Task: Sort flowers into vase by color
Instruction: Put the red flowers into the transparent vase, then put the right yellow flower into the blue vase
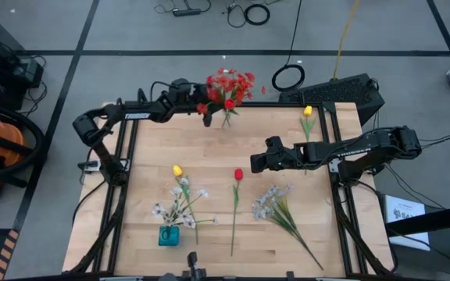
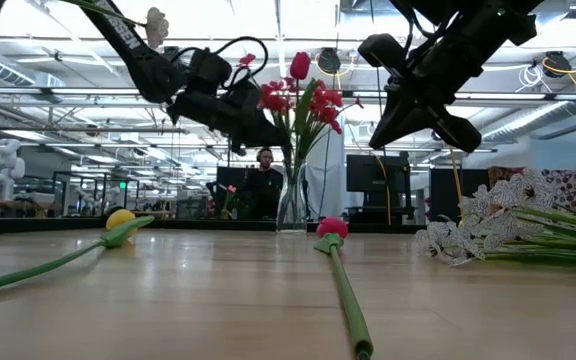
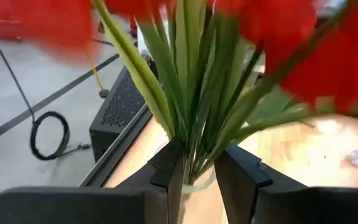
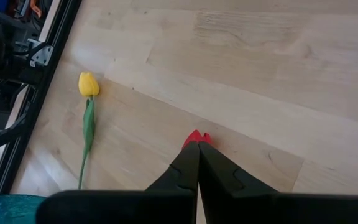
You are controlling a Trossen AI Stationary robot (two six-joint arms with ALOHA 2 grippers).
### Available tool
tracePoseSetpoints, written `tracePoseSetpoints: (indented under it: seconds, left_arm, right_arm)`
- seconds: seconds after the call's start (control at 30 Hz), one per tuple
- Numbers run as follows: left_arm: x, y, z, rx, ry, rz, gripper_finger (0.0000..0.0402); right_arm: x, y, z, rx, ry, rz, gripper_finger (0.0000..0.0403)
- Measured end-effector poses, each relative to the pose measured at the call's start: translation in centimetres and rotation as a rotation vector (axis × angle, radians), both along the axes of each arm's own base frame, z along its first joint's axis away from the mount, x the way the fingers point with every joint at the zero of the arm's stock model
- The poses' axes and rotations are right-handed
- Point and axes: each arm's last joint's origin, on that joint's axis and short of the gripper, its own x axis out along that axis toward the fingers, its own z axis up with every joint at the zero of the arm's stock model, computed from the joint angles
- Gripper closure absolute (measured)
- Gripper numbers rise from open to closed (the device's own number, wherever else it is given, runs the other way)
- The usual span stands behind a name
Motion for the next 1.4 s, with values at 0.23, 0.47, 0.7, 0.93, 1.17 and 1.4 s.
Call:
tracePoseSetpoints:
  seconds: [0.23,0.47,0.7,0.93,1.17,1.4]
  left_arm:
    - [-0.8,-0.9,0.1,-0.069,0.104,-0.009,0.0309]
    - [-1.4,-1.4,-1.3,-0.180,0.233,-0.004,0.0309]
    - [-2.8,-3.0,-0.3,-0.203,0.390,0.107,0.0309]
    - [-4.5,-5.4,1.6,-0.214,0.510,0.200,0.0309]
    - [-5.7,-7.4,2.9,-0.273,0.546,0.254,0.0309]
    - [-7.6,-10.4,3.7,-0.260,0.519,0.181,0.0309]
  right_arm:
    - [0.0,0.0,0.0,-0.013,0.008,0.013,0.0403]
    - [0.0,0.0,0.0,-0.019,0.010,0.018,0.0403]
    - [0.0,0.0,0.0,-0.018,0.006,0.019,0.0403]
    - [0.0,0.0,0.0,-0.033,0.012,0.032,0.0403]
    - [0.0,0.0,0.0,-0.073,0.030,0.073,0.0403]
    - [-0.4,-1.1,-0.3,-0.064,0.079,0.032,0.0403]
